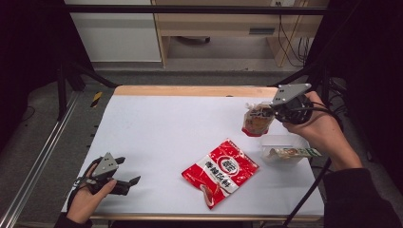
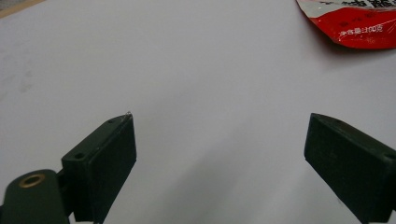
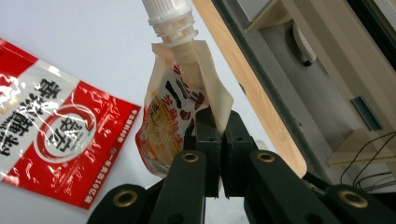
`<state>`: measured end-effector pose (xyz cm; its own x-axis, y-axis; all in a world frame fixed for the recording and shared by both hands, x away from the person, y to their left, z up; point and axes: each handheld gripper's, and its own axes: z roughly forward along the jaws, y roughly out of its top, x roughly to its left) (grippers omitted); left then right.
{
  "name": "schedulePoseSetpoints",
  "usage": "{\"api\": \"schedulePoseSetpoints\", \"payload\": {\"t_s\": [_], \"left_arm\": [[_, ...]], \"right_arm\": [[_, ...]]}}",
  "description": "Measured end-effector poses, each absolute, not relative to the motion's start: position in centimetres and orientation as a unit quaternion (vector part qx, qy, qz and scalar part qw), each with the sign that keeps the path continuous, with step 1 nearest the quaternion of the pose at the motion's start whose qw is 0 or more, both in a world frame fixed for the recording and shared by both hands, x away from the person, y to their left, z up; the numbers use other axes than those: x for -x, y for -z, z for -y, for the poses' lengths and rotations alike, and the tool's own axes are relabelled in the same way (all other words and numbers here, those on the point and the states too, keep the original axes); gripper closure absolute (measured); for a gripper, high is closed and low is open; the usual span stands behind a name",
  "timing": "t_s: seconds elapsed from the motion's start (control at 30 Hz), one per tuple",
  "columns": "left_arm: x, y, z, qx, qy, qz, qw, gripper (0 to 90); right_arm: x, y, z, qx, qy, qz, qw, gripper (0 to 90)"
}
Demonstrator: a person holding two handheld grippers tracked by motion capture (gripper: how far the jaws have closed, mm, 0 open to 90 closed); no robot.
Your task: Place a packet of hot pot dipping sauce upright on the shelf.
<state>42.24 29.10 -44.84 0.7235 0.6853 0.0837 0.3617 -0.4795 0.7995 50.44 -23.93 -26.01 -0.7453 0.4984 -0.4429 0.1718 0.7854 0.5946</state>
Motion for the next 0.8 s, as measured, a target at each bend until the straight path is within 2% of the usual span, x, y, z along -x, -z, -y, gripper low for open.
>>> {"api": "schedulePoseSetpoints", "payload": {"t_s": [0.37,0.8], "left_arm": [[-42.2,44.9,-29.0,-0.84,-0.197,-0.31,0.4,8.9],[-42.2,44.9,-29.0,-0.841,-0.195,-0.308,0.4,8.9]], "right_arm": [[-50.7,28.0,27.8,-0.218,-0.253,-0.896,0.295,88.0],[-50.6,29.8,30.2,-0.244,-0.248,-0.894,0.281,87.9]]}}
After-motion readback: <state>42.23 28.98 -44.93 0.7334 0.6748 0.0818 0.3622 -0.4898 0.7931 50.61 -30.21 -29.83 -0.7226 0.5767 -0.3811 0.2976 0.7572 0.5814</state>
